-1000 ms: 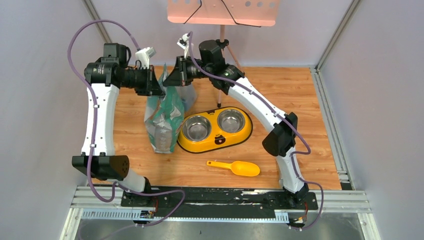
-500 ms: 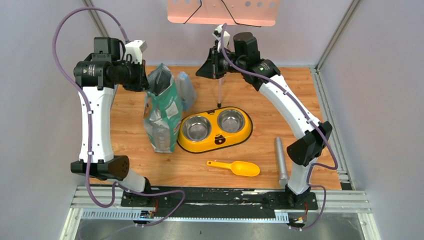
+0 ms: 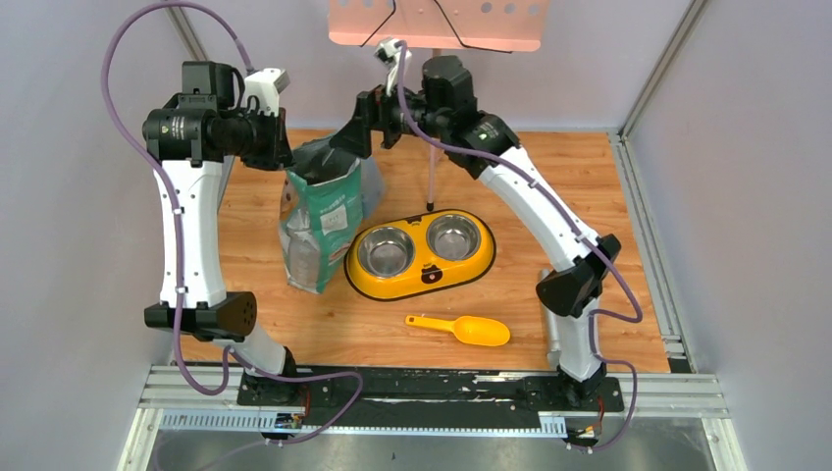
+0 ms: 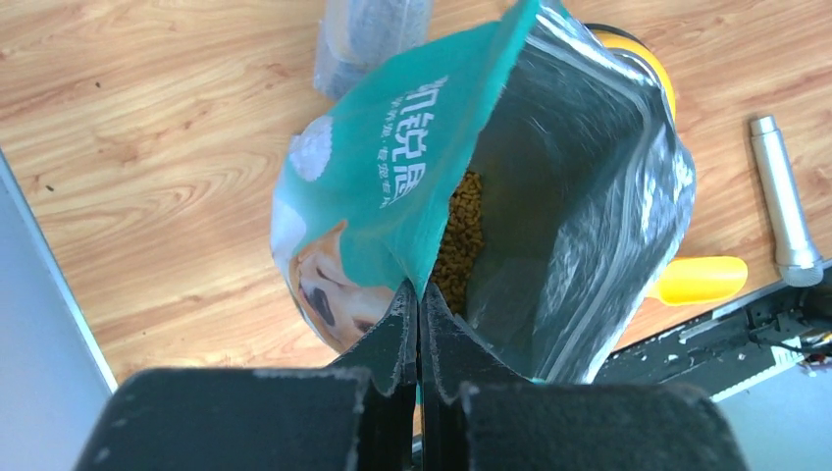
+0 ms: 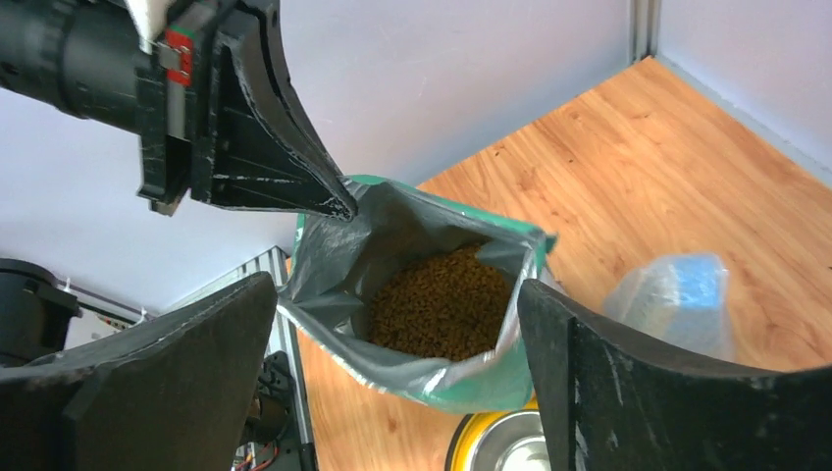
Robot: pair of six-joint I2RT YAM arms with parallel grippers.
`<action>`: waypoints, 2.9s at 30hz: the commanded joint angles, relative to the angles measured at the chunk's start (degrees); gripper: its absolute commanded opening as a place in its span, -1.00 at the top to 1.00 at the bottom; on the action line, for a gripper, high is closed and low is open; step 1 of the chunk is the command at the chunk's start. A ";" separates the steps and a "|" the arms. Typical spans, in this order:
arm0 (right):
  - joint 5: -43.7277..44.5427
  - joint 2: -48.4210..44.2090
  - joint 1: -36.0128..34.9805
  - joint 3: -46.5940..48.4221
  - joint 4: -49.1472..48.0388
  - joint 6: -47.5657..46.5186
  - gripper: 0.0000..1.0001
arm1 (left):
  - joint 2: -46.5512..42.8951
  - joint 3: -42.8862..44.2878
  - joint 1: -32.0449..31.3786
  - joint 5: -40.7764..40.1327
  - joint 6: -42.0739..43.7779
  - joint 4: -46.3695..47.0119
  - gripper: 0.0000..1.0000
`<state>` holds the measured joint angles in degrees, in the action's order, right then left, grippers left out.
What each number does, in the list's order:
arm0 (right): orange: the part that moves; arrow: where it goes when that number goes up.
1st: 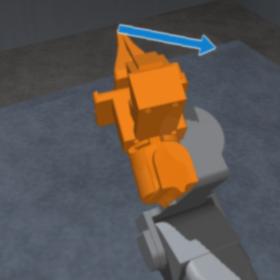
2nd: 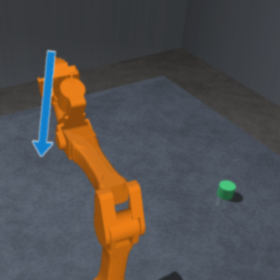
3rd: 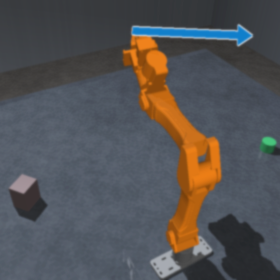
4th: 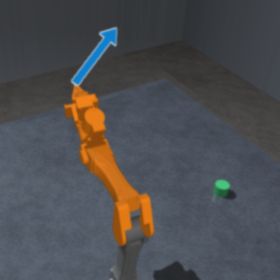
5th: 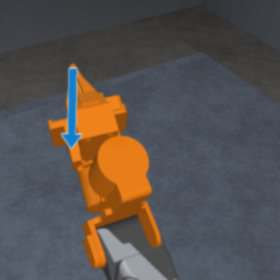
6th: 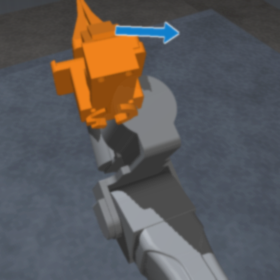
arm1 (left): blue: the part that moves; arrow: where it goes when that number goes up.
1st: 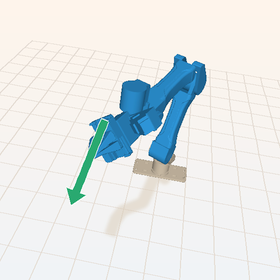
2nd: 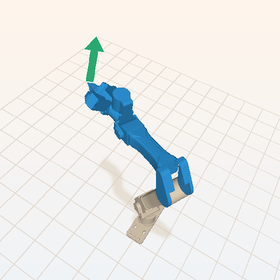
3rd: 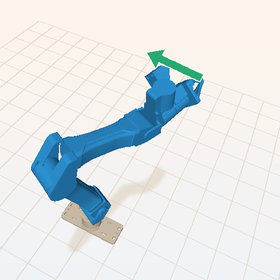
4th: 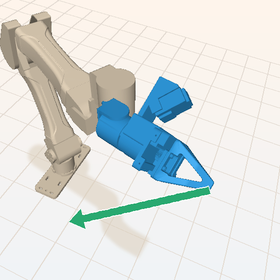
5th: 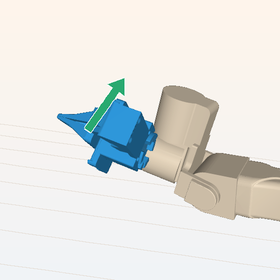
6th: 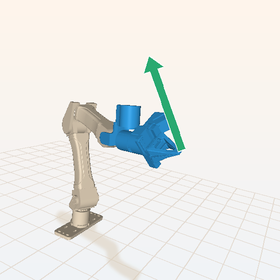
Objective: Serve the pet food
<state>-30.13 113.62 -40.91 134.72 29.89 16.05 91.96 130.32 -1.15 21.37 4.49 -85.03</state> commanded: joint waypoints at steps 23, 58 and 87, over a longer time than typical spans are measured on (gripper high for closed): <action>11.46 -5.26 0.31 -5.21 20.10 -11.50 -0.97 | -5.64 -1.58 -1.47 -8.01 -1.93 15.49 1.00; -10.37 -18.53 22.78 -30.86 28.05 -24.05 -0.97 | -13.48 -15.79 2.96 -8.80 1.01 30.88 0.20; -12.77 -21.59 4.33 -56.10 22.90 -54.54 -0.40 | -23.88 -21.03 -4.02 11.60 -5.42 37.78 -0.73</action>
<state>-44.14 90.78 -31.11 82.06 59.51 -32.86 68.71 111.42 -5.23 33.78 1.15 -48.86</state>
